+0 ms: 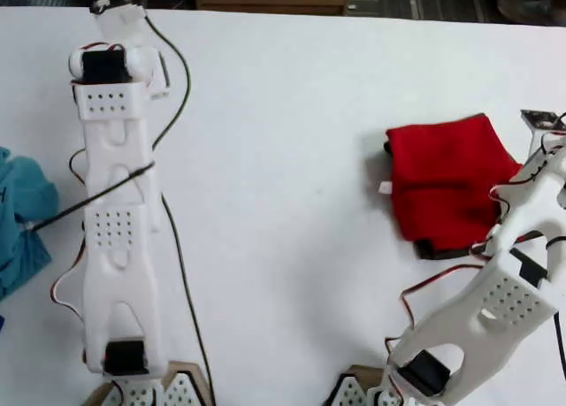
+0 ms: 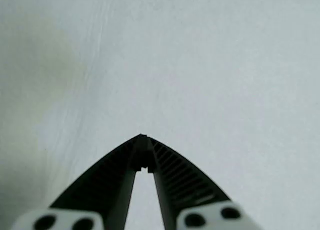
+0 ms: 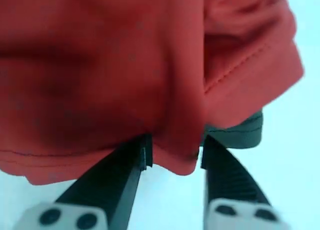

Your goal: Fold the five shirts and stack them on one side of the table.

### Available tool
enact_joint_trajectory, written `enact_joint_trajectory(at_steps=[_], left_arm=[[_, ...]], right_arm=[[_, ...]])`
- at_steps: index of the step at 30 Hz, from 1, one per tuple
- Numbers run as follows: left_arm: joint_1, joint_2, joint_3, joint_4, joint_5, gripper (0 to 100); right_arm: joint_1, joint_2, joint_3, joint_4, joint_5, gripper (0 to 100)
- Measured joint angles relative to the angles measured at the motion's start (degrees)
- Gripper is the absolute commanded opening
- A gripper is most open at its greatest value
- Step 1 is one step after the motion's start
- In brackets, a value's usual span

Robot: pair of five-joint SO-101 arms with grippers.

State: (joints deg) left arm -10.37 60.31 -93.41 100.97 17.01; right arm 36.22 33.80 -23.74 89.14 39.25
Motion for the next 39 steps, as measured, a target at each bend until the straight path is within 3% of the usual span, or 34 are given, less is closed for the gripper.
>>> enact_joint_trajectory(at_steps=[11, 25, 39], left_arm=[[0.0, 0.0, 0.0, 0.0, 0.0, 2], [0.0, 0.0, 0.0, 0.0, 0.0, 2], [0.0, 0.0, 0.0, 0.0, 0.0, 2]], right_arm=[[0.0, 0.4, -1.0, -0.2, 0.0, 2.1], [0.9, 0.4, -23.3, 5.6, 0.0, 2.0], [2.7, 4.6, -23.6, -1.4, 3.2, 2.4]])
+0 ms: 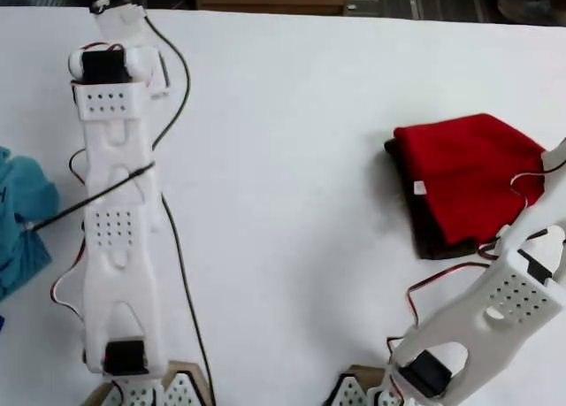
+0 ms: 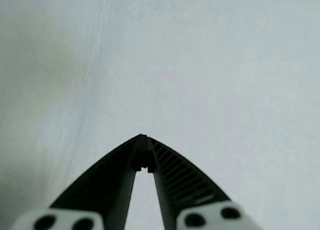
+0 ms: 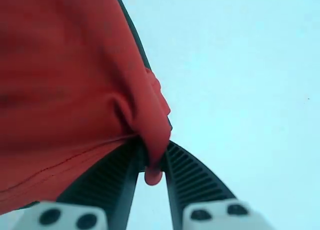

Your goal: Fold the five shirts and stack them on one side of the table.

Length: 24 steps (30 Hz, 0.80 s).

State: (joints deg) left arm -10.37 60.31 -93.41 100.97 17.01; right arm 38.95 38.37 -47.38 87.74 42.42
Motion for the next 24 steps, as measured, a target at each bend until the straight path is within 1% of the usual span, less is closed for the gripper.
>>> enact_joint_trajectory(at_steps=[3, 5, 10, 12, 13, 19, 21, 24], left_arm=[[0.0, 0.0, 0.0, 0.0, 0.0, 2], [0.0, 0.0, 0.0, 0.0, 0.0, 2], [0.0, 0.0, 0.0, 0.0, 0.0, 2], [0.0, 0.0, 0.0, 0.0, 0.0, 2], [0.0, 0.0, 0.0, 0.0, 0.0, 2], [0.0, 0.0, 0.0, 0.0, 0.0, 2], [0.0, 0.0, 0.0, 0.0, 0.0, 2], [0.0, 0.0, 0.0, 0.0, 0.0, 2]], right_arm=[[-0.1, 2.3, 0.0, -0.2, 0.2, 2.5], [-0.1, 3.4, 0.0, -0.2, 1.6, 5.1], [0.0, 4.3, 0.0, -0.3, 4.0, 23.1], [-0.1, 4.3, 0.0, -0.3, 4.1, 27.8], [-0.1, 4.3, 0.0, -0.3, 4.1, 28.2], [0.0, 3.0, 0.0, -0.3, 3.9, 26.8], [0.0, 0.2, 0.0, -1.4, 2.2, 22.3], [-0.4, -3.2, -0.1, -3.8, -0.7, 8.0]])
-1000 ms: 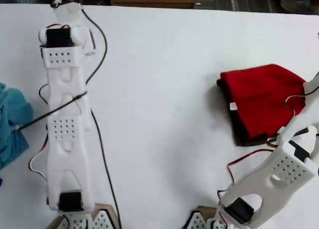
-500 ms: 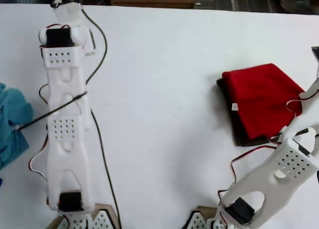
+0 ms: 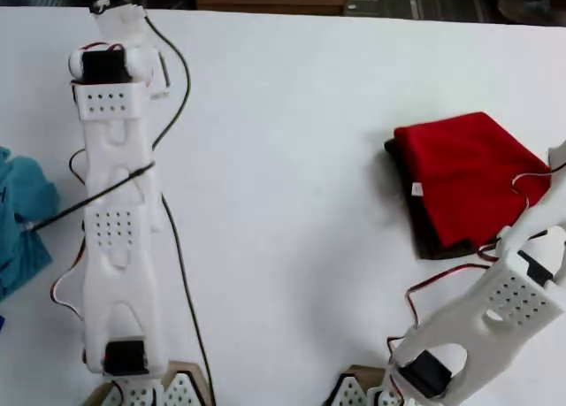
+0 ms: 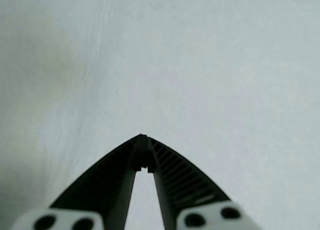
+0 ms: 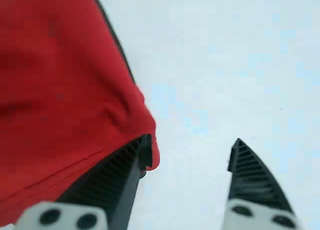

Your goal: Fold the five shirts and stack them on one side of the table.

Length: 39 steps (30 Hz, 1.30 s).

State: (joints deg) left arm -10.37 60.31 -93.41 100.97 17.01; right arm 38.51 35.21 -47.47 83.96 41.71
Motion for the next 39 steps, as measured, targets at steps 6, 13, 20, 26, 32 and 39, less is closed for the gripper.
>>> enact_joint_trajectory(at_steps=[6, 13, 20, 26, 32, 39], left_arm=[[0.0, 0.0, 0.0, 0.0, 0.0, 2], [0.0, 0.0, 0.0, 0.0, 0.0, 2], [0.0, 0.0, 0.0, 0.0, 0.0, 2], [0.0, 0.0, 0.0, 0.0, 0.0, 2], [0.0, 0.0, 0.0, 0.0, 0.0, 2], [-0.4, 0.0, 0.0, 0.0, 0.0, 2]], right_arm=[[-1.9, 0.4, 0.0, -0.8, -4.0, 1.9], [-2.2, 10.5, 0.0, -0.9, -4.0, 2.0], [-2.4, 14.1, 0.0, -0.9, -4.0, 2.0], [-2.5, 5.6, 0.0, 1.5, -4.3, 2.0], [-5.7, -3.5, 0.0, 10.1, -4.4, 2.0], [-14.6, -4.8, 8.7, 16.1, -4.4, 2.0]])
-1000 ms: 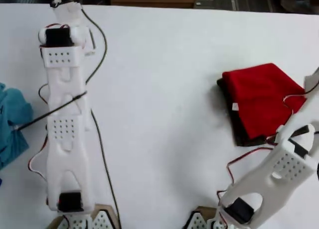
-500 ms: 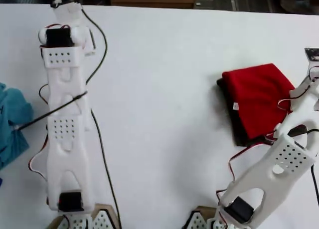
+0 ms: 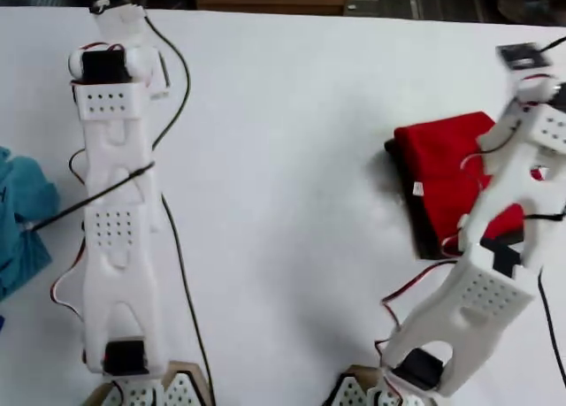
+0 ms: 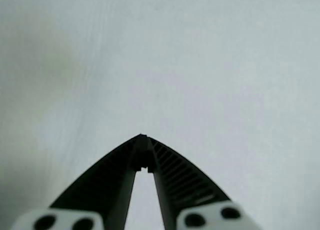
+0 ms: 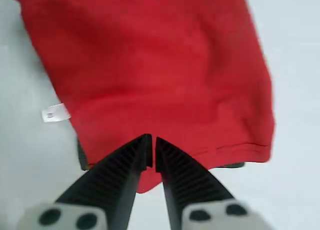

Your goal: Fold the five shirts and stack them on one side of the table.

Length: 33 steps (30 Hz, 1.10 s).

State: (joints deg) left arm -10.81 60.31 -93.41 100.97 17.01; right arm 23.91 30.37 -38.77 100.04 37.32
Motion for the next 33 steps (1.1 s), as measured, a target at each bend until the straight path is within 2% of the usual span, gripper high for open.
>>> enact_joint_trajectory(at_steps=[4, 10, 16, 20, 23, 26, 29, 33], left_arm=[[-1.3, 0.0, 0.0, 0.1, 0.0, 2], [-4.1, 0.0, 0.0, 0.4, 0.0, 2], [-6.6, 0.0, 0.0, 0.4, 0.0, 2], [-10.4, -0.8, 0.0, 0.4, 0.0, 2], [-15.7, -4.3, 0.0, 0.4, 0.0, 2], [-24.1, -7.5, 0.4, 0.4, -2.5, 2], [-33.4, -8.4, 4.0, 0.4, -9.1, 2], [-44.9, -8.5, 11.1, 0.4, -21.8, 3]], right_arm=[[-1.2, 0.0, 10.0, -1.3, 0.0, 2.0], [-0.6, -0.1, 21.6, -9.1, 1.8, 2.0], [-1.1, -5.5, 23.4, -10.5, 2.4, 2.0], [-5.2, -14.4, 23.6, -8.4, 2.7, 2.1], [-10.0, -21.8, 24.0, -5.5, 2.8, 2.3], [-14.9, -29.8, 25.6, -4.5, 2.8, 2.8], [-19.6, -37.5, 29.5, -4.2, 2.8, 10.9], [-26.6, -46.2, 37.5, -4.2, 3.1, 23.9]])
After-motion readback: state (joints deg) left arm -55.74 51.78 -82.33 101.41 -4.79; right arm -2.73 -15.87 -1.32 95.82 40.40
